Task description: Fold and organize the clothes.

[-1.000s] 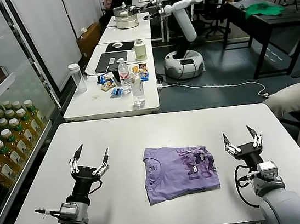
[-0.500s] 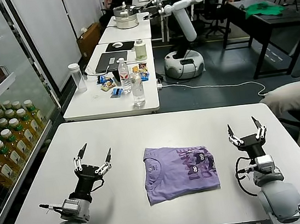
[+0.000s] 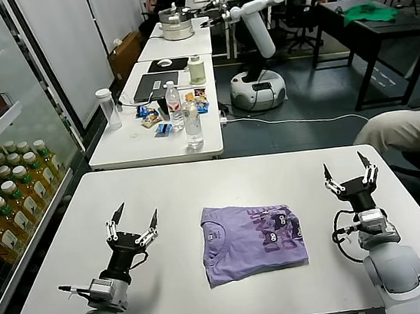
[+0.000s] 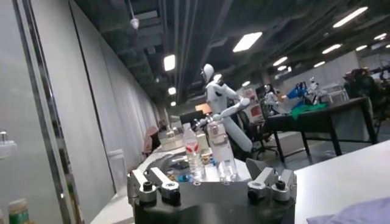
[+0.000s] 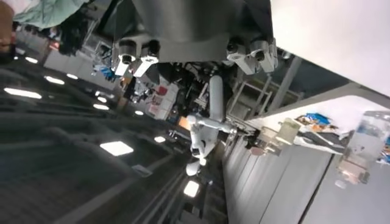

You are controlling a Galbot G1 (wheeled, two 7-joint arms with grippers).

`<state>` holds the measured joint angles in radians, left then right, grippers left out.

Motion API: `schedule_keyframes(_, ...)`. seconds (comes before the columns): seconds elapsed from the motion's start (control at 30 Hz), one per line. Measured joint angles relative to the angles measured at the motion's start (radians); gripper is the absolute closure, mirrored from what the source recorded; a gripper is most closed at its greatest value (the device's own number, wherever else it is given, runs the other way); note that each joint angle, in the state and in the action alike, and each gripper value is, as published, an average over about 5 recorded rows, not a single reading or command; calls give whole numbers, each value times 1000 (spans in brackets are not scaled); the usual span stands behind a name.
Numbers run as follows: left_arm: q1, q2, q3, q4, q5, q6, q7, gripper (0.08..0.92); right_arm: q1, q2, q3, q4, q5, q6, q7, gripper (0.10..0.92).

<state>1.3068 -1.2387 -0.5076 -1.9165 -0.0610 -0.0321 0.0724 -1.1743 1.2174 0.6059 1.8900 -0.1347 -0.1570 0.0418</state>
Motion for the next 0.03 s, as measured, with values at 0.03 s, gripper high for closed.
schedule_keyframes(0.03, -1, -1, 0, 0, 0, 1, 0, 177, 0, 0, 1, -1, -2, 1, 0, 203)
